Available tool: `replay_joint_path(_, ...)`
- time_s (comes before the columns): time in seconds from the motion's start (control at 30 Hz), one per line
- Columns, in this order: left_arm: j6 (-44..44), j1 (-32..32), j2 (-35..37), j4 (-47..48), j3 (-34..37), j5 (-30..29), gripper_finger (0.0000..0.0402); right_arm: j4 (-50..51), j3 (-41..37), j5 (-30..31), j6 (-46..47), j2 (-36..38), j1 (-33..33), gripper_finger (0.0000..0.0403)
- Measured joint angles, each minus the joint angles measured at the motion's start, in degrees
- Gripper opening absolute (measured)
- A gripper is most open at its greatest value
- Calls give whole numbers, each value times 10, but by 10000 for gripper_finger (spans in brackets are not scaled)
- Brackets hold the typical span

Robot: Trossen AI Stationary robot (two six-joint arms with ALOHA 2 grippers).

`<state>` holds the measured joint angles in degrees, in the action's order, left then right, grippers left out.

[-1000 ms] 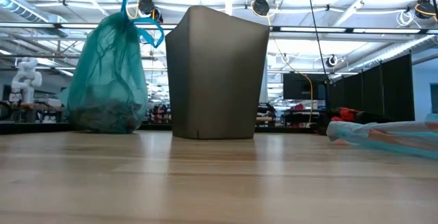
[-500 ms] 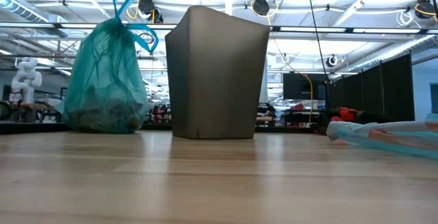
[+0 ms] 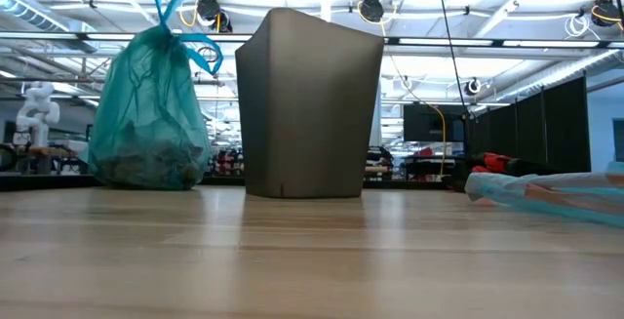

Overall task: Place trash/remove bag and relplace
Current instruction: Remove the blue trash bag from the trash bin

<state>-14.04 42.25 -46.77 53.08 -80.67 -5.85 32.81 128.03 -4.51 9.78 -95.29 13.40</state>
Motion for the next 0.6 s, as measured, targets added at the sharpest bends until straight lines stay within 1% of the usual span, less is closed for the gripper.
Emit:
replay_joint_path(0.13,-7,0,1,26,-16,-9,166,0,0,0,-4,0,0,247)
replay_joint_path(0.2,-13,0,-2,67,-7,-41,151,0,0,1,-9,0,0,239)
replay_joint_path(0.27,-20,0,-7,97,16,-69,128,0,0,4,-16,0,0,224)
replay_joint_path(0.4,-51,0,-11,77,84,-81,62,0,0,5,-18,0,0,175)
replay_joint_path(0.47,-64,0,-10,60,126,-88,24,0,0,20,-24,0,0,144)
replay_joint_path(0.53,-86,0,-10,30,168,-87,8,0,0,48,-38,0,0,109)
replay_joint_path(0.6,-94,0,-10,-17,207,-73,6,0,0,73,-49,0,-4,73)
